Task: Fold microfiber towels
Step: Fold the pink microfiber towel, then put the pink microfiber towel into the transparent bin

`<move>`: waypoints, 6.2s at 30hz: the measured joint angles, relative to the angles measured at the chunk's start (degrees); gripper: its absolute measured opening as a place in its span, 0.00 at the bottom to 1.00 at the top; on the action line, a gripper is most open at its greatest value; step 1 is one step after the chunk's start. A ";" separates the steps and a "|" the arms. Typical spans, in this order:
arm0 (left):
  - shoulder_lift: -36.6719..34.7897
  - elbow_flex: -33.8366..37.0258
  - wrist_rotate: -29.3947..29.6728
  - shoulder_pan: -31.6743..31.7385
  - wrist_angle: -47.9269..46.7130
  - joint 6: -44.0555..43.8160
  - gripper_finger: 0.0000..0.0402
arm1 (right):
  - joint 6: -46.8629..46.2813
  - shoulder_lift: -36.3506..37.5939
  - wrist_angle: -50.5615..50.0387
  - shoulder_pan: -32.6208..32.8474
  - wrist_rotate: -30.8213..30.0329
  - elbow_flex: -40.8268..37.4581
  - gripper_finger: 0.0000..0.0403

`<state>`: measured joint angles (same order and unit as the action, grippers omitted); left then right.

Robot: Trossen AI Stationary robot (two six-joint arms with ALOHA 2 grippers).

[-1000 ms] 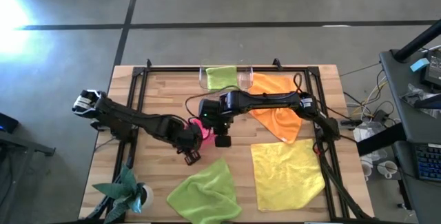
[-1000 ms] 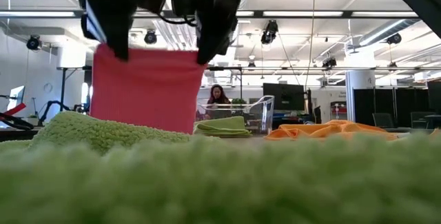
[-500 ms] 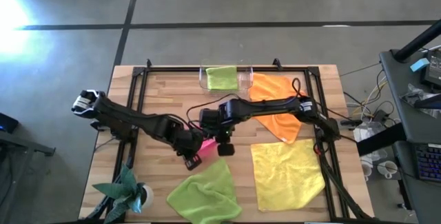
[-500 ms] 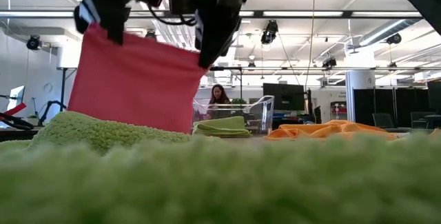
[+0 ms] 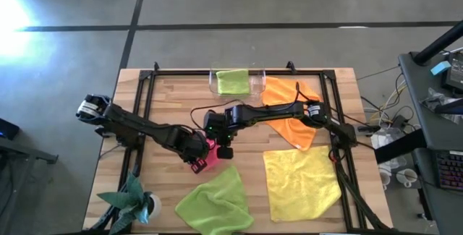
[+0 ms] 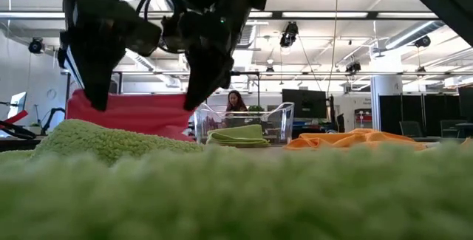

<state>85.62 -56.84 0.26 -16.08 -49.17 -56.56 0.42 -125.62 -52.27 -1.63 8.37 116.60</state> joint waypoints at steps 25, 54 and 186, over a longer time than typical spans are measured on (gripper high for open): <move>-0.35 2.39 1.74 1.47 0.44 3.22 0.33 | -0.87 -1.46 3.26 -0.66 -4.44 0.22 0.16; 8.46 -5.39 18.24 -17.06 4.19 4.49 0.34 | 14.14 14.72 7.25 2.43 5.61 -20.67 0.41; 6.91 -2.14 20.10 -7.55 9.20 8.93 0.00 | 14.40 2.23 23.58 6.91 -6.15 -20.48 0.22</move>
<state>92.53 -58.98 20.36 -23.62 -39.97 -47.64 14.82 -123.40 -28.69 5.28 2.22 96.12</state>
